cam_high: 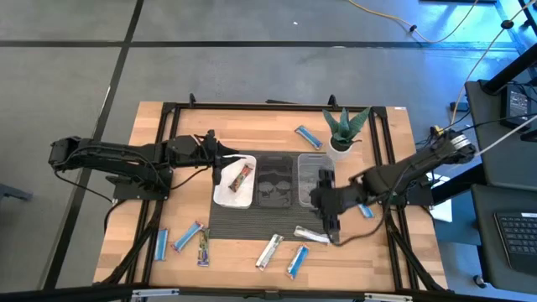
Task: Pick and place Granola Bars by type
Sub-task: Put the yellow granola bar into the transparent bin
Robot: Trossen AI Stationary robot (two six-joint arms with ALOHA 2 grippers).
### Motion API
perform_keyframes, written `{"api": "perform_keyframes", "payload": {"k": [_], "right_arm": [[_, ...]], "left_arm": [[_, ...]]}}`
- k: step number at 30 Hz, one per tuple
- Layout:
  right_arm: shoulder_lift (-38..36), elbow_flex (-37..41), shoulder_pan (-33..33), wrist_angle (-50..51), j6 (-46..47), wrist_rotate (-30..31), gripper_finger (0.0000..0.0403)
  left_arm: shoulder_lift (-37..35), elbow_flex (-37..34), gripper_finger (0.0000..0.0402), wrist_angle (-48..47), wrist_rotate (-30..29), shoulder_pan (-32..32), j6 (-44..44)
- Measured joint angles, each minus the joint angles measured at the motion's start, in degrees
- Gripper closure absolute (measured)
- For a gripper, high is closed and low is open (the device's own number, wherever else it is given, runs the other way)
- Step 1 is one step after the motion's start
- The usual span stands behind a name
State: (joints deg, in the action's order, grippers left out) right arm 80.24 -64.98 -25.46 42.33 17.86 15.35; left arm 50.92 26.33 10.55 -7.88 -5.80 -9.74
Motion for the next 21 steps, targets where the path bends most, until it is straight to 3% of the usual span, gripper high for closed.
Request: {"api": "perform_keyframes", "payload": {"k": [11, 21], "right_arm": [[11.02, -0.01, -7.31, -0.08, 20.54, -0.88, 0.0162], [19.68, -0.01, -10.96, -1.01, 27.13, -3.2, 0.0162]], "left_arm": [[0.0, 0.0, 0.0305, -0.02, -0.07, 0.02, 0.02], [0.02, 0.03, 0.0305, -1.14, -0.08, 0.09, 1.05]]}}
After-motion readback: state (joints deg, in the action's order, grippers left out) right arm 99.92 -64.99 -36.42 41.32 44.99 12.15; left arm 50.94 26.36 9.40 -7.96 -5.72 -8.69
